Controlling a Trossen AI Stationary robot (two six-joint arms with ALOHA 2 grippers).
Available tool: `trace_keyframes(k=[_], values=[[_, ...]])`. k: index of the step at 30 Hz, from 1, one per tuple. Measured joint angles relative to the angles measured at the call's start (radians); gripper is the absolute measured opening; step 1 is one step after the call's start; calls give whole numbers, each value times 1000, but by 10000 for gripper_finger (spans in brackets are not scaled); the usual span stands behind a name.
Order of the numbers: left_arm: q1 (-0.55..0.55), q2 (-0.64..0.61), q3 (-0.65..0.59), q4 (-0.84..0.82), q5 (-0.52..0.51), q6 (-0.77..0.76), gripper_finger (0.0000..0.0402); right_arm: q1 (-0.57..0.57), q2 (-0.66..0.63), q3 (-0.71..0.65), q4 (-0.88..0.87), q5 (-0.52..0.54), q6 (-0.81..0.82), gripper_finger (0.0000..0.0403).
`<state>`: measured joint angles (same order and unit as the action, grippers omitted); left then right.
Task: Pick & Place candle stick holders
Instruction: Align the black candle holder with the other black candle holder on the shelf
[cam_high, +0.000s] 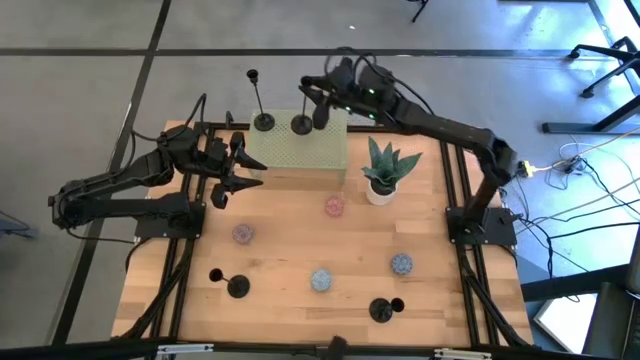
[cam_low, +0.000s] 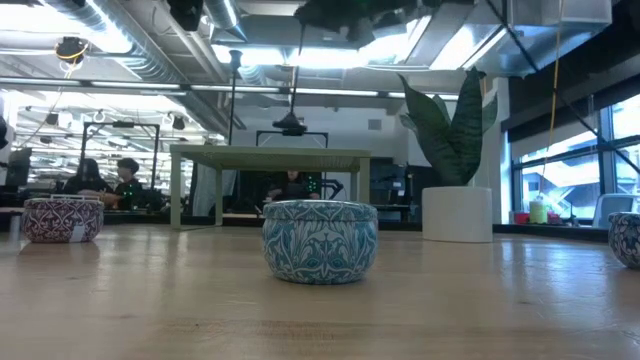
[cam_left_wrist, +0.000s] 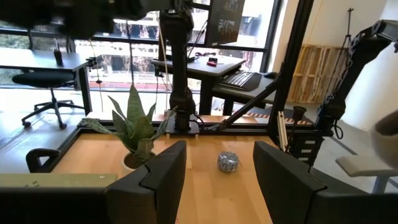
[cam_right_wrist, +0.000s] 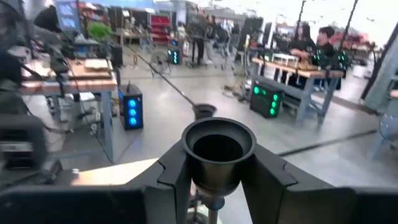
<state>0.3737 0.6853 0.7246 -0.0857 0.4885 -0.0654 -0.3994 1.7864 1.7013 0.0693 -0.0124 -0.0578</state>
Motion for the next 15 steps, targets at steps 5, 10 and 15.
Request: trace_keyframes(k=[5,10,15], values=[[0,0,0,0,0,0,184,-43,83,90,-25,-109,9,115],[0,0,0,0,0,1,184,-77,120,109,5,-180,34,115],[0,0,0,0,0,26,184,-98,147,111,19,-183,53,115]])
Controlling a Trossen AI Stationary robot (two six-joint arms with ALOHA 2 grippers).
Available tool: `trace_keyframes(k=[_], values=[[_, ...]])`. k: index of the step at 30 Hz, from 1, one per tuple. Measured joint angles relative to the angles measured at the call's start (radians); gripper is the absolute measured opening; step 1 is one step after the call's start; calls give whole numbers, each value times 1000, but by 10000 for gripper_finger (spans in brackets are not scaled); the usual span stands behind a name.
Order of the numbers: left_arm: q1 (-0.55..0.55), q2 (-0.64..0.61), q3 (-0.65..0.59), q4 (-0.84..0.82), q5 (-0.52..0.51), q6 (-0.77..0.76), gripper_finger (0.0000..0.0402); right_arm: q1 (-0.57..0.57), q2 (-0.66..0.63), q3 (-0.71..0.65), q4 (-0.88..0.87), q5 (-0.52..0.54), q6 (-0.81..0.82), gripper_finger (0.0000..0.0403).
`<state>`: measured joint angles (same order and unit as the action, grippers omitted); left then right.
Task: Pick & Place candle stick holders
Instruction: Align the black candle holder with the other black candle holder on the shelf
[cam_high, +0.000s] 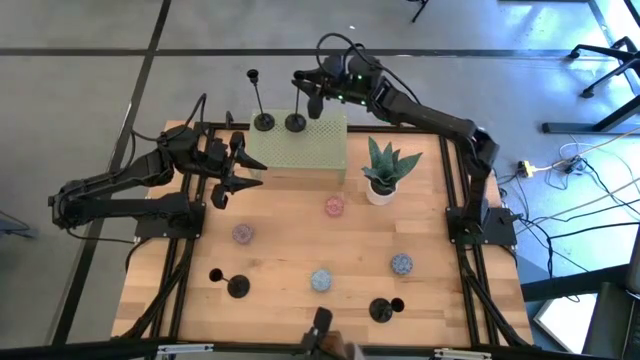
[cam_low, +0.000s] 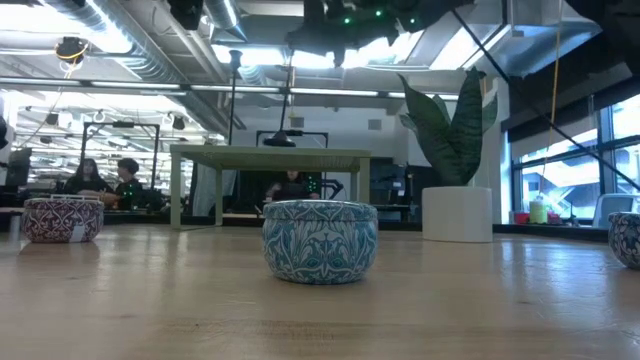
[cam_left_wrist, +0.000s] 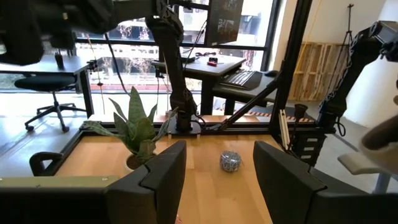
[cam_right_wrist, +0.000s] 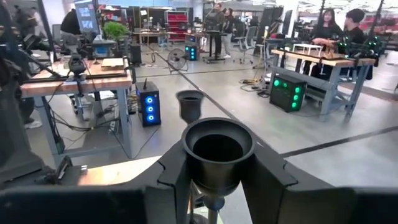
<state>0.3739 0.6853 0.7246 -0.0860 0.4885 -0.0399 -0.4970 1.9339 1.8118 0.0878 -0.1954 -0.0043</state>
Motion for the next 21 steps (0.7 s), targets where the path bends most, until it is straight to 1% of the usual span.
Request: trace_keyframes(k=[7,17,21], values=[[0,0,0,0,0,8,184,-2,35,0,28,-1,8,115],[0,0,0,0,0,8,184,-2,43,0,44,-1,8,116],[0,0,0,0,0,8,184,-2,43,0,43,0,4,130]])
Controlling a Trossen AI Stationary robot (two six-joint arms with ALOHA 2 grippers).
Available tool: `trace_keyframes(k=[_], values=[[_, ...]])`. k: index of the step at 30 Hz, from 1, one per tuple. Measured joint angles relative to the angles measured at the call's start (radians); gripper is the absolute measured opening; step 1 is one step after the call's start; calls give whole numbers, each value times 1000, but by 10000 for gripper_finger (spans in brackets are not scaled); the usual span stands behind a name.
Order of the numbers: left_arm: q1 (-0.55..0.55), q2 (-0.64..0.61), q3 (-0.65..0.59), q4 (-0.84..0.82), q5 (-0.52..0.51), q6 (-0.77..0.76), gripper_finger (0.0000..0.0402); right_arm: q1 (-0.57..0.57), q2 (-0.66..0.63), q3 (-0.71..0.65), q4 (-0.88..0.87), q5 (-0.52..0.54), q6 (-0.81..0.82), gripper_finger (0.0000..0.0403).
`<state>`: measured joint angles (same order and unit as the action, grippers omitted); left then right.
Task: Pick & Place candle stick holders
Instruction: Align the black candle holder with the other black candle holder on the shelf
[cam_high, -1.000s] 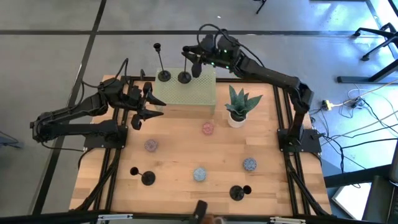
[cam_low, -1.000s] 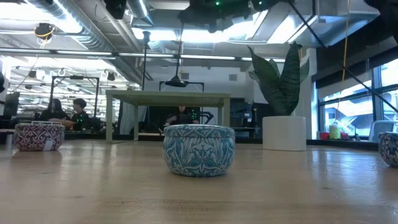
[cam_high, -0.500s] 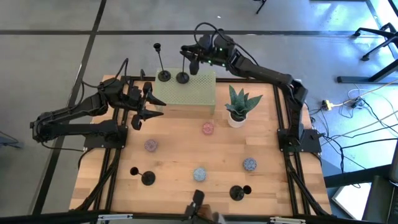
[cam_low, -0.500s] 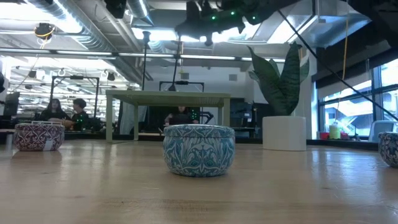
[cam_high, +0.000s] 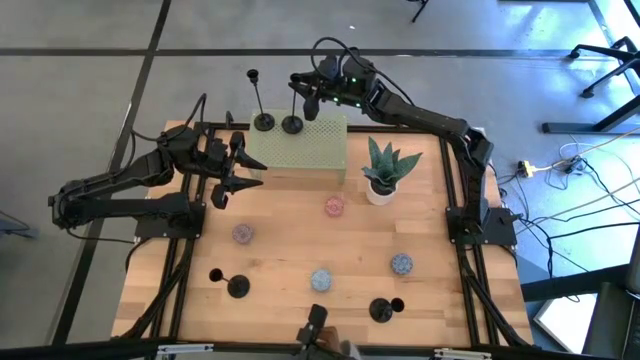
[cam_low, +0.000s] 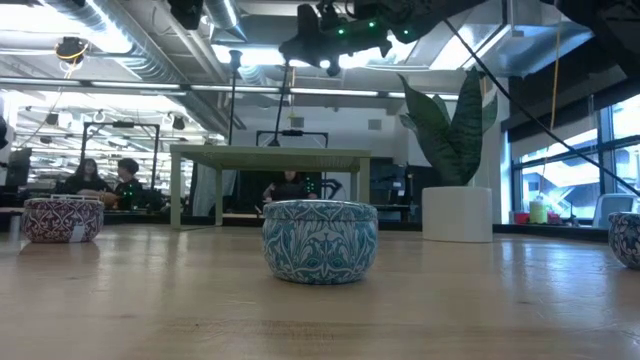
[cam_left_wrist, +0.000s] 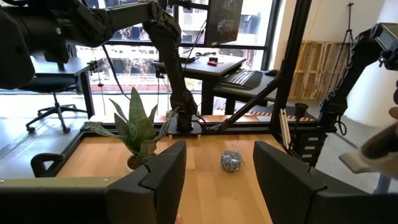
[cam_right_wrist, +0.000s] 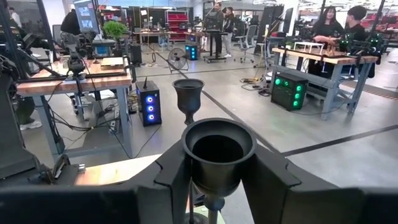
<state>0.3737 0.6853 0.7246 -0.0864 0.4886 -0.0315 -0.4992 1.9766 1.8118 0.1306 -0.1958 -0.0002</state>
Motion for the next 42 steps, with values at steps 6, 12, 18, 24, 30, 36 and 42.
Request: trace_keyframes(k=[6,12,18,24,30,36,42], values=[[0,0,0,0,0,-6,184,0,0,-1,-18,0,-12,146],[0,0,0,0,0,-7,184,0,0,-1,-19,0,-15,147],[0,0,0,0,0,-7,184,0,0,-1,-20,0,-15,148],[0,0,0,0,0,-7,184,0,0,-1,-14,0,-15,148],[0,0,0,0,0,-7,184,0,0,-1,-9,1,-15,148],[0,0,0,0,0,-7,184,0,22,-1,89,0,-7,148],[0,0,0,0,1,-7,184,0,39,-2,94,1,0,149]])
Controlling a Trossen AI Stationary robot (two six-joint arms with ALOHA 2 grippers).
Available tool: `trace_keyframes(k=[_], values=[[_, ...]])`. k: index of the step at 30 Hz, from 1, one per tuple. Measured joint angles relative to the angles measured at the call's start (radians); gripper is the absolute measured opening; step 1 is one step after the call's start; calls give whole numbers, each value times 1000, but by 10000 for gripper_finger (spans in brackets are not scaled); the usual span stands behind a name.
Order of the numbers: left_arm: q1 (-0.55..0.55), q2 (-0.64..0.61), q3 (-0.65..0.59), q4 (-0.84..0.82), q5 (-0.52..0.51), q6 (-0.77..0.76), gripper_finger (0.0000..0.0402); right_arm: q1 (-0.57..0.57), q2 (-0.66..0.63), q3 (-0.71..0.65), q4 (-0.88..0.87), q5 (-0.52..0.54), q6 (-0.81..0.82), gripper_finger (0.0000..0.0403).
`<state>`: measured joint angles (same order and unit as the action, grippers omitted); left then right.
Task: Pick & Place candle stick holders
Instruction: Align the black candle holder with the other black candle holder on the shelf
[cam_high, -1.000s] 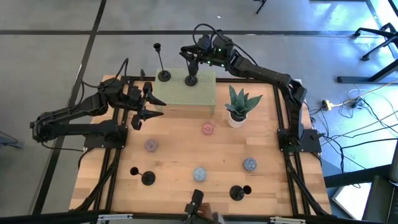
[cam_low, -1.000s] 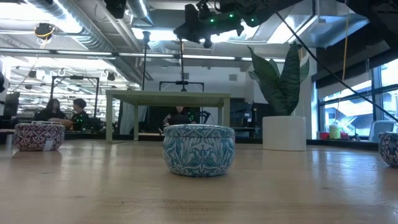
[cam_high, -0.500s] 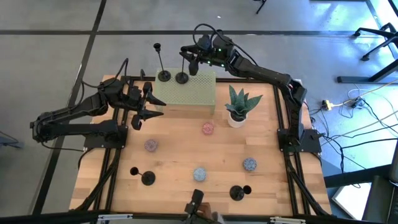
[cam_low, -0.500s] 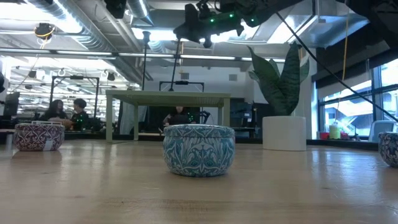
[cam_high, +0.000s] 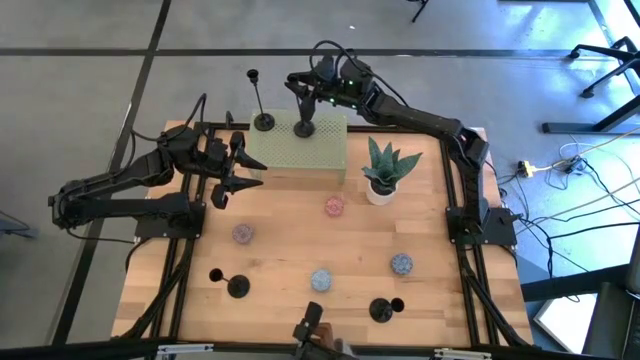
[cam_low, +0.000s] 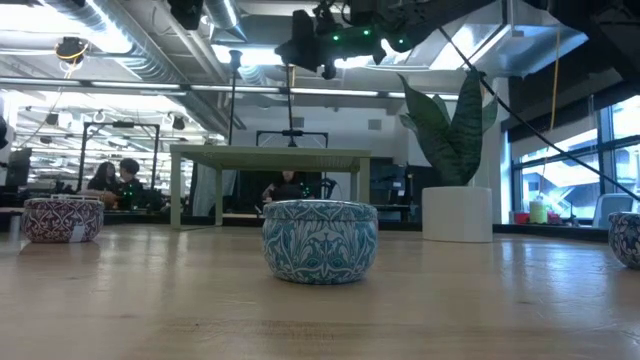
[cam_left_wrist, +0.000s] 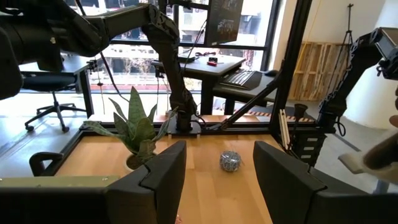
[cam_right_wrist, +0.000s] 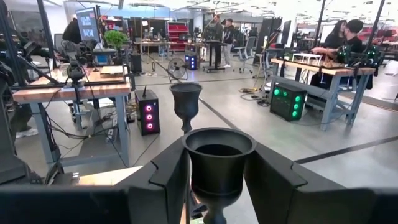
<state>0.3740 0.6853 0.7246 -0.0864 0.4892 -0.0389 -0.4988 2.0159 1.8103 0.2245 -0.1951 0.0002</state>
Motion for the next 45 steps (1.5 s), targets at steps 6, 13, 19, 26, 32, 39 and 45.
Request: trace_keyframes(k=[6,13,19,26,32,39,45], values=[[0,0,0,0,0,0,184,-1,0,0,27,0,3,149],[0,0,0,0,0,0,184,2,9,0,2,0,3,149],[0,0,0,0,0,0,184,2,8,0,-2,0,4,149],[0,0,0,0,0,0,184,3,8,0,-6,0,4,149],[0,0,0,-1,0,0,184,16,6,0,-8,0,3,149],[0,0,0,-35,0,-4,184,52,-91,0,-241,0,-38,149],[-3,0,0,-46,0,-3,184,124,-215,0,-481,0,-73,149]])
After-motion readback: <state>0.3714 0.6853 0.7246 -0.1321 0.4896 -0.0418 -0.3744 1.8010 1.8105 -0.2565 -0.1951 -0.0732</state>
